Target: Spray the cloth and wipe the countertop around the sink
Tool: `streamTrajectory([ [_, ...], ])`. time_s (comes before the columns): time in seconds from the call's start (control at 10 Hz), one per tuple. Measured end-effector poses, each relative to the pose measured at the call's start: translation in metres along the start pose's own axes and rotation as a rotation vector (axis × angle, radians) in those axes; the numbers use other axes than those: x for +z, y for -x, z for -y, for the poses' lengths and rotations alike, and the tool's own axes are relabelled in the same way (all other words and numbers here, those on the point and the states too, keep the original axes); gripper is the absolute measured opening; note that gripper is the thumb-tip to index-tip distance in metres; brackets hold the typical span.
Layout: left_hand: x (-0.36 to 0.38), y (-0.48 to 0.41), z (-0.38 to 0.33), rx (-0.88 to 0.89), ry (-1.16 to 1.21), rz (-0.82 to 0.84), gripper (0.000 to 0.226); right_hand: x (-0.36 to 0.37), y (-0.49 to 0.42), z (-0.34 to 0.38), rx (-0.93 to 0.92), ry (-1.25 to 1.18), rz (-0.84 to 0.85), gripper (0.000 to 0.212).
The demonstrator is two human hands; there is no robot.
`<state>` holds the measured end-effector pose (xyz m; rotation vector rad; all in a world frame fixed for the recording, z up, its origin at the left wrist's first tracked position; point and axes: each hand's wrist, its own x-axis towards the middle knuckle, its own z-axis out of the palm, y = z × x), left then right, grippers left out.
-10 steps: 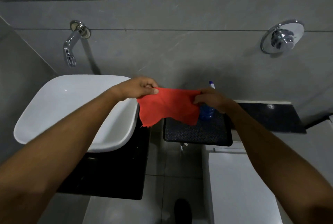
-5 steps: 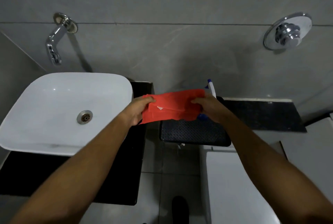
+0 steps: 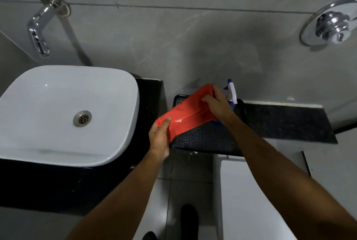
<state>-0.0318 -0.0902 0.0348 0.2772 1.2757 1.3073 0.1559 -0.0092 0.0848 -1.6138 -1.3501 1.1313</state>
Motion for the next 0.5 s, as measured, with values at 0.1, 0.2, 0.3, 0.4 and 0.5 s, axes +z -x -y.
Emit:
streamTrajectory([
  [0.1,0.000,0.002,0.039,-0.066,0.037,-0.107,0.018,0.020,-0.023,-0.015,-0.115,0.375,0.156,0.034],
  [0.2,0.008,0.001,0.076,-0.180,0.081,-0.202,0.028,0.041,-0.050,-0.033,-0.175,0.604,0.268,0.047],
  [0.3,0.018,-0.008,0.101,-0.281,0.170,-0.242,0.028,0.055,-0.075,-0.043,-0.162,0.656,0.371,0.039],
  [0.4,0.025,-0.018,0.110,-0.367,0.206,-0.192,0.032,0.064,-0.096,-0.053,-0.188,0.718,0.376,0.047],
  [0.5,0.023,-0.029,0.111,-0.493,0.131,-0.140,0.026,0.074,-0.096,-0.080,-0.255,0.969,0.351,0.053],
])
